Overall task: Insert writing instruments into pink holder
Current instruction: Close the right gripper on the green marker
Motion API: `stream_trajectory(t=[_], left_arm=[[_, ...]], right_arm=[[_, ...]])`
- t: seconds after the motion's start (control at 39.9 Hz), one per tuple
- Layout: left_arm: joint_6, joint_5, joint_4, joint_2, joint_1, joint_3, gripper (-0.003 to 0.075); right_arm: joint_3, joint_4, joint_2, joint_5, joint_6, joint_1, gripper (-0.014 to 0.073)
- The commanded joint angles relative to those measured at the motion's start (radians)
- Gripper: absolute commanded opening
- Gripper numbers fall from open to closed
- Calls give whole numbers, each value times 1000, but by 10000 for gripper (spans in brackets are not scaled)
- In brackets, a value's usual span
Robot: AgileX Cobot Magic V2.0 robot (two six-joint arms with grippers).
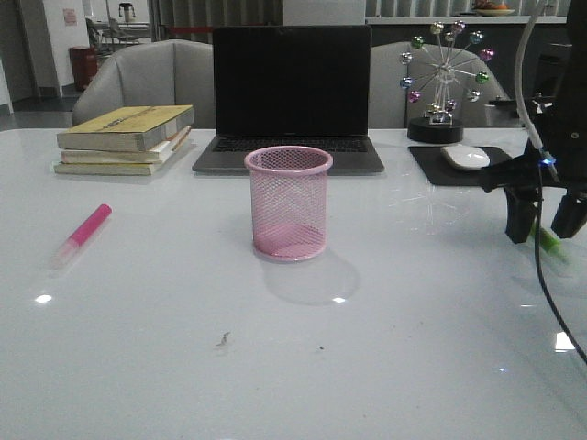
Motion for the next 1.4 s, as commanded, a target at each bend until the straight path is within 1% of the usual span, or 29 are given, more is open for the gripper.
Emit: stream_trajectory(t=[0.0,0.1,0.3,0.68,1.03,1.23,1.3,1.38], left_arm=[[-1,-84,-8,-14,0,-37,437],[-1,-84,-8,-14,0,-37,437],[-1,-84,-8,-14,0,-37,437],[-1,-84,-6,-14,0,-37,437],[-1,-84,-6,-14,0,-37,437],[-1,-84,-6,-14,0,-37,437],[-1,-84,-6,-14,0,-37,437],[-1,-84,-6,-14,0,-37,437]], right_arm=[[-34,-13,-50,-36,-4,-3,454],[-34,-13,-39,-38,-4,-3,448],[-34,-13,-14,-35,-4,-3,379],[-34,-13,33,-9,-4,-3,379],[-34,7,83,72,-4,-19,379],[-34,14,84,76,-4,-21,377],[-34,14,84,76,-4,-21,330],[-34,14,84,72,-4,-21,246]])
